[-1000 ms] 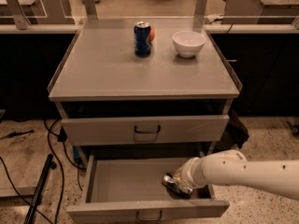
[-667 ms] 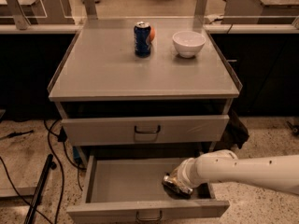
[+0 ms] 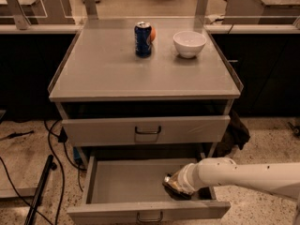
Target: Pick redbull can from middle drawer and place on counter
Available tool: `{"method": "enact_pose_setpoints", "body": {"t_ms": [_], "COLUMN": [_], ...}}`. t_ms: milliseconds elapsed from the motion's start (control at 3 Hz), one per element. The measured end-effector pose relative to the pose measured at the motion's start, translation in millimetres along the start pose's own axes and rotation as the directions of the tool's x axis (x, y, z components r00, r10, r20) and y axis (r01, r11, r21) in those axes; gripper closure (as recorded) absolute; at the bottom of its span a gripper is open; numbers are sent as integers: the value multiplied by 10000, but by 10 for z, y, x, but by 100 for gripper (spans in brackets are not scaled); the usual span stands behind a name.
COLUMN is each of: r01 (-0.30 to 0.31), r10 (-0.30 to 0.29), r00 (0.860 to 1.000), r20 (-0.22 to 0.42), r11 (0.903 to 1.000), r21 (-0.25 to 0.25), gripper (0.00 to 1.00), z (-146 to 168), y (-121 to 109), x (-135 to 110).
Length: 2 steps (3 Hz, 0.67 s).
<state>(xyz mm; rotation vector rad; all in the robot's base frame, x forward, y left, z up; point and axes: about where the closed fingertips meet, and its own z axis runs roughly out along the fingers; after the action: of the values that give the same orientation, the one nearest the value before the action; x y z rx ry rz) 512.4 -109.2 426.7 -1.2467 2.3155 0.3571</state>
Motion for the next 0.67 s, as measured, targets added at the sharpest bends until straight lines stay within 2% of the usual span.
{"method": "enact_pose_setpoints", "body": {"t_ms": [333,667], "r01": [-78,-212], "r10": [73,187], "r00": [9988,9963], "r20": [488,833], "r11": [9999,9994], "r21": [117,290], "gripper": [49,39], "z": [51,92], "y": [-43,-110], "x": [81,190]}}
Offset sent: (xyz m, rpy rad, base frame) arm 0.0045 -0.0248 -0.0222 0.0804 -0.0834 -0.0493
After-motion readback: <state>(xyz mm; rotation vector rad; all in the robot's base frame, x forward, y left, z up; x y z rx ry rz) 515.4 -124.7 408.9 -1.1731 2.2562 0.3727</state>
